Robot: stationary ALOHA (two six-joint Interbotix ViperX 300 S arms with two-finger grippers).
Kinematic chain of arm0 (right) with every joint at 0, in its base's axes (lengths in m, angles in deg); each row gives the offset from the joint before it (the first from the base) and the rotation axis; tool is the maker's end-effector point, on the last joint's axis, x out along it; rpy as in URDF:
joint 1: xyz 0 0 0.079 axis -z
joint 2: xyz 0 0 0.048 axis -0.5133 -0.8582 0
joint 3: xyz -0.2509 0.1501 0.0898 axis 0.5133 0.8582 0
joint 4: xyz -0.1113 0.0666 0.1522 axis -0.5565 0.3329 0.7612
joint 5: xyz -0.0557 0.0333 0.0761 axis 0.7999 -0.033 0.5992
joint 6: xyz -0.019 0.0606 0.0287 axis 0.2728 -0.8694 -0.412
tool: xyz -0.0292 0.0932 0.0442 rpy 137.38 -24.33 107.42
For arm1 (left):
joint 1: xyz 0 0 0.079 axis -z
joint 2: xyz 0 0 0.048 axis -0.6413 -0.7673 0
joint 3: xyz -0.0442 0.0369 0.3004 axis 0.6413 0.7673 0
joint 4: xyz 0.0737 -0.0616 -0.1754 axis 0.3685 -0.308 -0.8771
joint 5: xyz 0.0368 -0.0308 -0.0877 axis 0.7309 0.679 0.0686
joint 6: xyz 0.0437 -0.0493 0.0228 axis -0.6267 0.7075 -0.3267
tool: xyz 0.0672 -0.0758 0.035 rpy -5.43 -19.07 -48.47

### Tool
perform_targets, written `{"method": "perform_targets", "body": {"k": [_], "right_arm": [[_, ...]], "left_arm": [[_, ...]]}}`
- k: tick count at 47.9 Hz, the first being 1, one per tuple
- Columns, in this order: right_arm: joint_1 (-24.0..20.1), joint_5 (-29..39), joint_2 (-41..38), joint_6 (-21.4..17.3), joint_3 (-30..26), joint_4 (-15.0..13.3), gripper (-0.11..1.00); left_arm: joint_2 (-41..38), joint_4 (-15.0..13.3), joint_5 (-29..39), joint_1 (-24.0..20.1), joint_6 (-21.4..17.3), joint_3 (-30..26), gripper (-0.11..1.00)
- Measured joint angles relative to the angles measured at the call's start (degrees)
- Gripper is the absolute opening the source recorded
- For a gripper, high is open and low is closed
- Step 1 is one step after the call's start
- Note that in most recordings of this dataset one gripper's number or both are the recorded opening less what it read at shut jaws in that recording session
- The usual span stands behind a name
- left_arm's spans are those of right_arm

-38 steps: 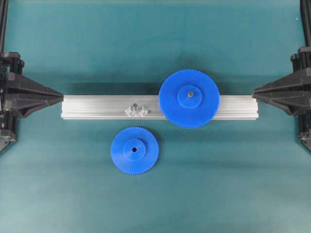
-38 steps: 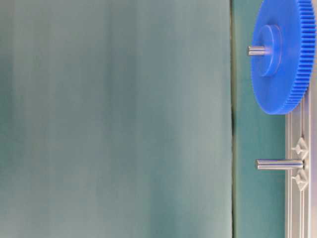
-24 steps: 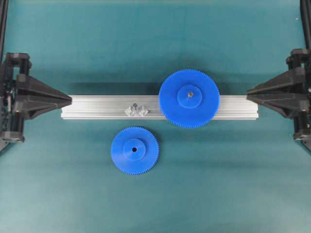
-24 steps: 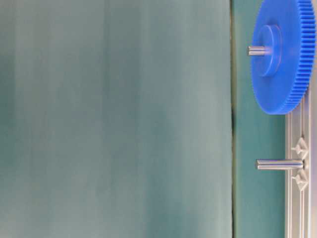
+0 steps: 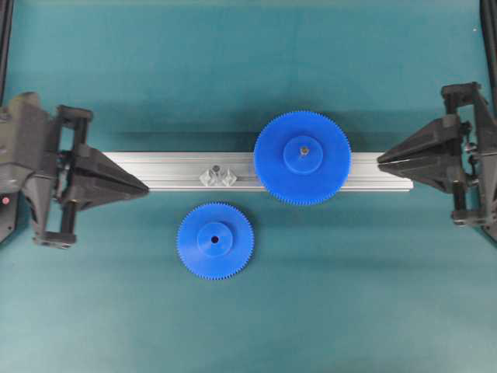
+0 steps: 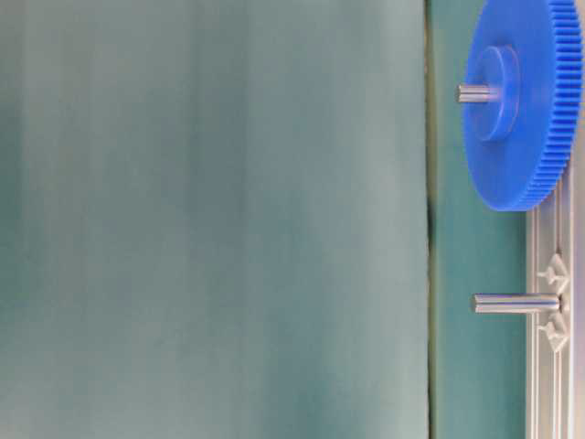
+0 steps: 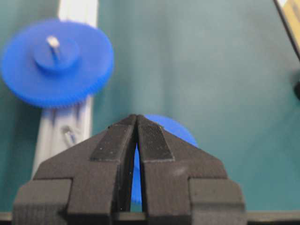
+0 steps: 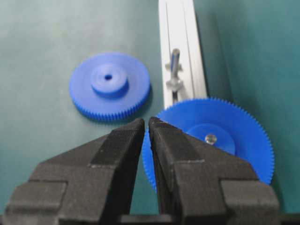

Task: Insert the small gear onto the shaft.
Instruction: 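Move the left gripper over the small blue gear on the table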

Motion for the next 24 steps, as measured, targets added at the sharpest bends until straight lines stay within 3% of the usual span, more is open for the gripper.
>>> {"method": "perform_targets", "body": {"k": [9,24], "right_arm": [[-0.1,0.5,-2.7,0.0,-1.3,0.1,0.26],[0.0,0.6,-5.4,0.0,-1.5,0.1,0.26]], "left_arm": [[-6.2,0.0,0.6,0.5,7.1,-3.7,0.11],[-16.4,0.5,0.7,4.3,6.3,-9.2,0.11]]}}
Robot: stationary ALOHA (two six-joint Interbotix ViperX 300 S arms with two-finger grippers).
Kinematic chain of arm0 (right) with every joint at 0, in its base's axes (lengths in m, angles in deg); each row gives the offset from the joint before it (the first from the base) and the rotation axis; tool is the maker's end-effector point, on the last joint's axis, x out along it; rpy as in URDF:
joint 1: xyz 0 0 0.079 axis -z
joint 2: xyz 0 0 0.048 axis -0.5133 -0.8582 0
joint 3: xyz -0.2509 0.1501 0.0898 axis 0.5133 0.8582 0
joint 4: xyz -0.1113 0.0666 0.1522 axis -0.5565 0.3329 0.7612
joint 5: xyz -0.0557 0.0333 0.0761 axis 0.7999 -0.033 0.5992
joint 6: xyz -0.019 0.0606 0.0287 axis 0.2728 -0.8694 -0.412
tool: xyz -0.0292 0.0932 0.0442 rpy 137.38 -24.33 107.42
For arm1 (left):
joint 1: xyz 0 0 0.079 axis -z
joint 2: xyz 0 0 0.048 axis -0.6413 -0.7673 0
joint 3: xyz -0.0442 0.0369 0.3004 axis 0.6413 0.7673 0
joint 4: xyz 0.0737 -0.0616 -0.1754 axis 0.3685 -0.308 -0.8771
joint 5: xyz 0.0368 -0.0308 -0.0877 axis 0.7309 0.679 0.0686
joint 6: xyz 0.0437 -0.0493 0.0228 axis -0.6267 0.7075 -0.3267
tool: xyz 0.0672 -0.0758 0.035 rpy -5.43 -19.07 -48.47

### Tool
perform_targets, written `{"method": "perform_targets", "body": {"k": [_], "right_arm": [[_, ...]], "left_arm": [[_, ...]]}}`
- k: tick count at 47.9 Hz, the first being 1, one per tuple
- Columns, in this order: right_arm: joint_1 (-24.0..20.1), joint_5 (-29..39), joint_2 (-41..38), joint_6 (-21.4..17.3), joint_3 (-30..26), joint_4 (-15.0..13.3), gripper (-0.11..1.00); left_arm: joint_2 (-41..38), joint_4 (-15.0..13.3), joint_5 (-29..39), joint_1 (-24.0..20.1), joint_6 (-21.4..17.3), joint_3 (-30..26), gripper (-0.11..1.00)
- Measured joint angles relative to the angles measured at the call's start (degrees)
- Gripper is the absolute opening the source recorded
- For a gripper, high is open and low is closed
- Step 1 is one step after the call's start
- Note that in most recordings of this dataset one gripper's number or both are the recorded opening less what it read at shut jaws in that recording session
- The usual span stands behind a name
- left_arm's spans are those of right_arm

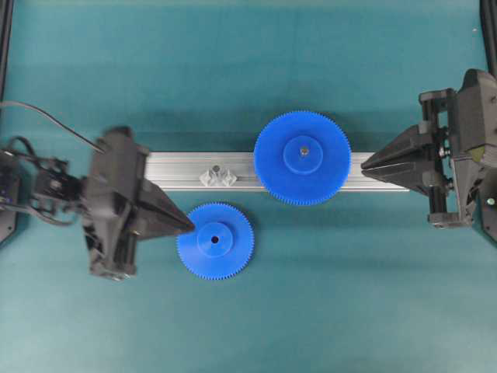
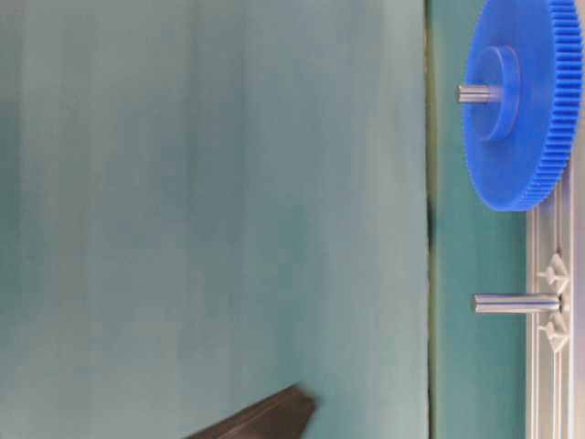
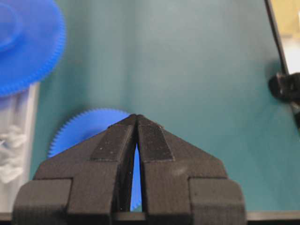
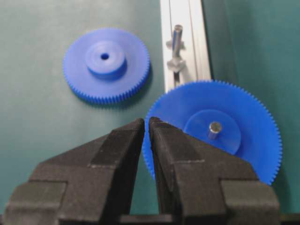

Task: Insert the small gear onto the shaft.
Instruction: 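Move the left gripper over the small blue gear on the table, then lower the left gripper and close it on the small gear's hub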

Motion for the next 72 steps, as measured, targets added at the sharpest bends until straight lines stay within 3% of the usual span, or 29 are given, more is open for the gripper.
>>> {"method": "perform_targets", "body": {"k": [14,22,28,36,40,54,72], "right_arm": [[0.5,0.3,0.0,0.0,0.0,0.0,0.26],[0.6,1.1,-0.1,0.0,0.0,0.0,0.26],[0.6,1.1,-0.1,0.1,0.0,0.0,0.26],[0.7,1.1,-0.1,0.0,0.0,0.0,0.26],[0.8,1.1,-0.1,0.0,0.0,0.0,0.26],[0.8,1.1,0.0,0.0,0.0,0.0,0.26],[0.7,1.1,0.1,-2.5,0.0,0.0,0.25]], "left_arm": [[-6.8,0.0,4.2,0.1,0.0,-3.2,0.12],[-9.8,0.0,8.8,0.1,0.0,-5.6,0.22],[-11.5,0.0,10.1,0.1,0.1,-7.5,0.44],[-14.3,0.0,10.8,0.2,-0.3,-9.2,0.89],[-16.3,0.0,12.2,0.1,-0.1,-9.8,0.99],[-22.3,0.0,17.6,0.2,-3.9,-12.9,0.98],[-26.6,0.0,21.2,0.1,-4.4,-15.8,0.98]]}}
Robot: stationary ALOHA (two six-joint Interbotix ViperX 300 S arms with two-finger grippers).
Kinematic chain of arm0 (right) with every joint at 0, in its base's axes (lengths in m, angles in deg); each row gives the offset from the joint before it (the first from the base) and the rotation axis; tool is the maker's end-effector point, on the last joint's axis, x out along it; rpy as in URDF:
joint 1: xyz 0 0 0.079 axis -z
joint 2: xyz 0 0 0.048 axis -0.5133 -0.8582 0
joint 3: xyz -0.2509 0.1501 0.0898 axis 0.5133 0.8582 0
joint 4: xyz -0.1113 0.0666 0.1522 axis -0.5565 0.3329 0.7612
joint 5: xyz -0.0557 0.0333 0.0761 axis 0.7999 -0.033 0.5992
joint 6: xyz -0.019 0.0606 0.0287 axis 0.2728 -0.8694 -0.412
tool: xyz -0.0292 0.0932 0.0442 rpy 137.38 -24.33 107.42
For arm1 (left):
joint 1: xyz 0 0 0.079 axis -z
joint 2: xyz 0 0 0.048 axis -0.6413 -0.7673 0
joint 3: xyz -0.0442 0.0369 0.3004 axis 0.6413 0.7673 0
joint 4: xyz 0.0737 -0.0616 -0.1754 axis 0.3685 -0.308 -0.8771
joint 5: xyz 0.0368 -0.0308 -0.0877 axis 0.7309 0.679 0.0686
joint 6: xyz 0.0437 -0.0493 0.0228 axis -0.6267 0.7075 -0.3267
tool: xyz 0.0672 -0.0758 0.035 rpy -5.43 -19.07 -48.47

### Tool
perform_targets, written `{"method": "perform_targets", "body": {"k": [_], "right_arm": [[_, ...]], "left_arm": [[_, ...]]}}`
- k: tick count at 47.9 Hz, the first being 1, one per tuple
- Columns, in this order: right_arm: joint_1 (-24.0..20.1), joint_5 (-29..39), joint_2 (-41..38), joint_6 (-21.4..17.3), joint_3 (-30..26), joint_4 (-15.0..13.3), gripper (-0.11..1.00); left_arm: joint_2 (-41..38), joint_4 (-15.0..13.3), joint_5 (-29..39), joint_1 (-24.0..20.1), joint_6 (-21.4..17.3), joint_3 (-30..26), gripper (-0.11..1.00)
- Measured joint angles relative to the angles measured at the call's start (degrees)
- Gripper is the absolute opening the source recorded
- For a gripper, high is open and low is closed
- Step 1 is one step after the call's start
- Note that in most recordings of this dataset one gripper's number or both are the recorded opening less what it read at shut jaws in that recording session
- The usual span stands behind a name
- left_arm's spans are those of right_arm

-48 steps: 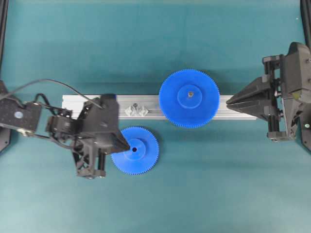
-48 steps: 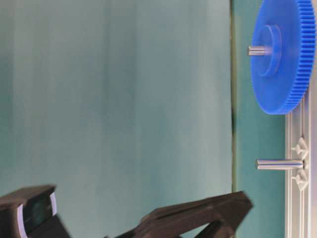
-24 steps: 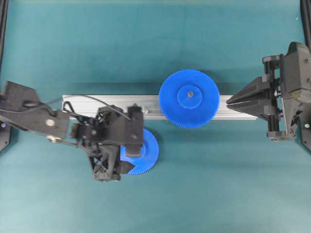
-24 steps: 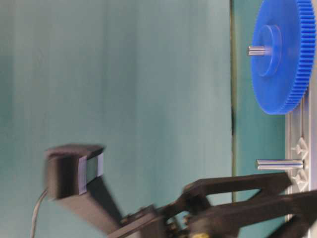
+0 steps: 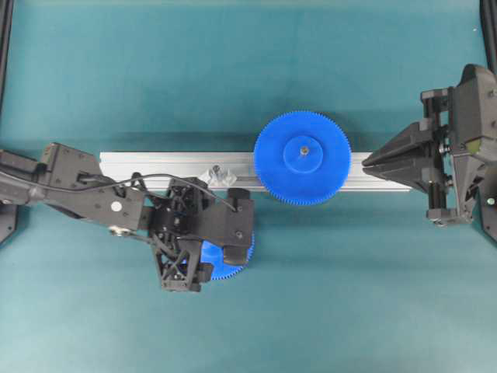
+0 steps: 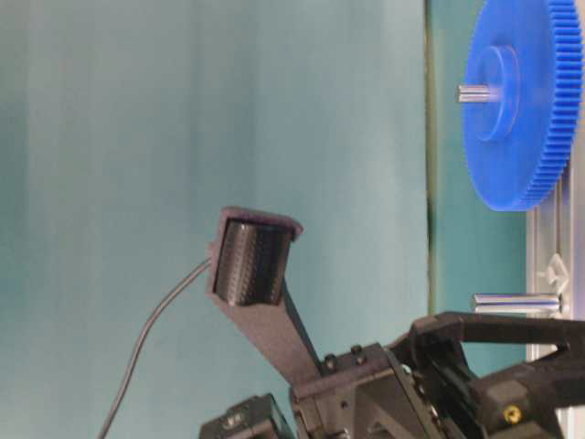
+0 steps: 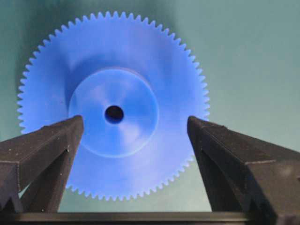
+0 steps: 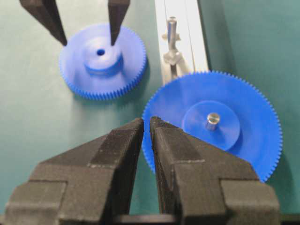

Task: Insert the small gear onto the shaft.
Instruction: 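Lower the left gripper and close it on the small gear's hub, then lift the small blue gear off the table with the left gripper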

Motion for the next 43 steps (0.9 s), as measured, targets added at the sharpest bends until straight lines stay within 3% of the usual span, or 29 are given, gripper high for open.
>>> {"method": "perform_targets", "body": {"k": [21,43], "right_arm": [[-0.4,-1.0,1.7,-0.2,0.1,0.0,0.25],[-0.4,-1.1,4.4,-0.2,1.6,0.0,0.25]], "left_arm": [[-0.4,0.1,2.4,-1.3,-3.2,-1.2,0.98],[-2.7,0.1,2.8,-1.7,-3.2,-1.8,0.98]]}}
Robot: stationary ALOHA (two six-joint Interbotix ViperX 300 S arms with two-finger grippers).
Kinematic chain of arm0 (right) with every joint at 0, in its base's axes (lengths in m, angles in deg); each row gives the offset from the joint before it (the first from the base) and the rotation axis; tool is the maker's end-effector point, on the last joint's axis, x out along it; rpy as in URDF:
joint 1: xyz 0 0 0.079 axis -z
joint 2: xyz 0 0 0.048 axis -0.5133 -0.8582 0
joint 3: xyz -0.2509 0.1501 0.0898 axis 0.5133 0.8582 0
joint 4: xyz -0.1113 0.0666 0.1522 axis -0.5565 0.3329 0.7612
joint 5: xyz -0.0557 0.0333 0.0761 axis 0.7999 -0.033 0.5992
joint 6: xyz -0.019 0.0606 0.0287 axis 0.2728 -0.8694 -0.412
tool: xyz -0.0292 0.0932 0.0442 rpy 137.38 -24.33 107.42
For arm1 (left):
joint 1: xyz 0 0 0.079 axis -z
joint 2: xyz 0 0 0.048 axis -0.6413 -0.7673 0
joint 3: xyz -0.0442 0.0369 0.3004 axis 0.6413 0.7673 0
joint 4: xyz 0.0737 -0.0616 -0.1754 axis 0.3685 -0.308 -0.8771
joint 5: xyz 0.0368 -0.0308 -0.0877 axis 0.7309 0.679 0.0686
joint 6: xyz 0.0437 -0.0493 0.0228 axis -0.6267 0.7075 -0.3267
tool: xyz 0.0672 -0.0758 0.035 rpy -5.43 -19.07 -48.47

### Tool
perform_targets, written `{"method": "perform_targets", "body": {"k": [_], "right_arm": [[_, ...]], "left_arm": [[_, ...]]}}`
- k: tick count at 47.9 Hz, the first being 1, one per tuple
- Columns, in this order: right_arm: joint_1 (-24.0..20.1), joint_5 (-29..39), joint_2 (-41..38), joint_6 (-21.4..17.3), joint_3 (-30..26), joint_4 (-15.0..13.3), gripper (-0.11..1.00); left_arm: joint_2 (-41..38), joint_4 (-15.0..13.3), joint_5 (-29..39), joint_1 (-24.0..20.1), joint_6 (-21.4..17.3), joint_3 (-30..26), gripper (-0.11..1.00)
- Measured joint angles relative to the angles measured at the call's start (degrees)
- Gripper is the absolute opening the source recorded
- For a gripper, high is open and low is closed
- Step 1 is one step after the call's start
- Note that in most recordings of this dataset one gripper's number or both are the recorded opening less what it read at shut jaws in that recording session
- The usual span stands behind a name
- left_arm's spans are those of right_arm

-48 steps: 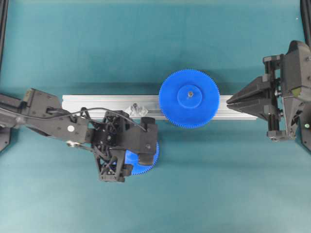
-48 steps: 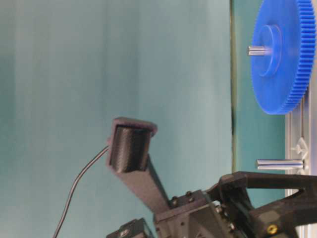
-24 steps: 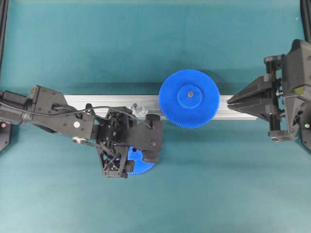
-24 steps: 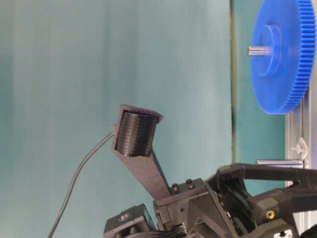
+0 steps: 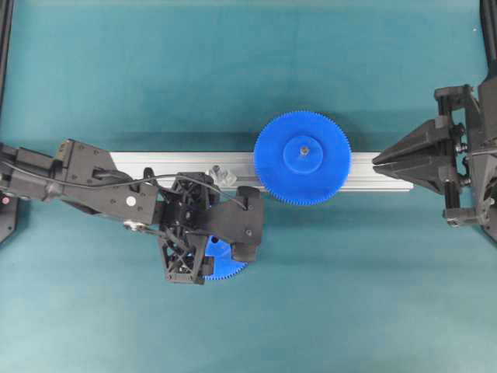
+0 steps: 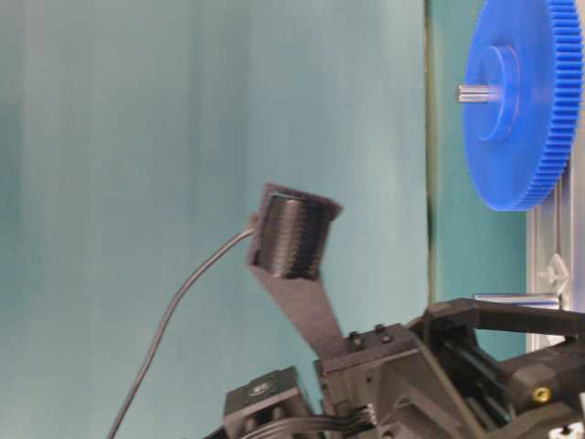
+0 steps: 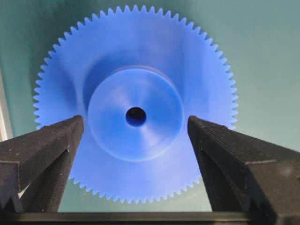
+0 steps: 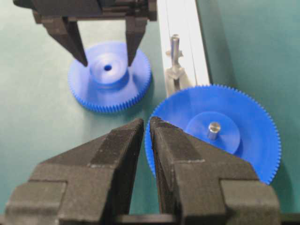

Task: Insert the small gear onto the shaft.
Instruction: 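Lift the small blue gear off the table with the left gripper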

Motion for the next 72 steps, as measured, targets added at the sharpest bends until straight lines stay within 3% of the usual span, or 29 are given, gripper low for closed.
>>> {"method": "perform_targets", "body": {"k": [13,72], "right_arm": [[0.0,-1.5,0.1,0.0,0.3,0.0,0.25],[-0.1,-1.9,1.2,0.0,1.6,0.0,0.25]], "left_arm": [[-0.6,0.0,-0.2,-1.6,0.1,-0.3,0.98],[-2.2,0.0,0.0,-0.3,1.4,-1.1,0.98]]}}
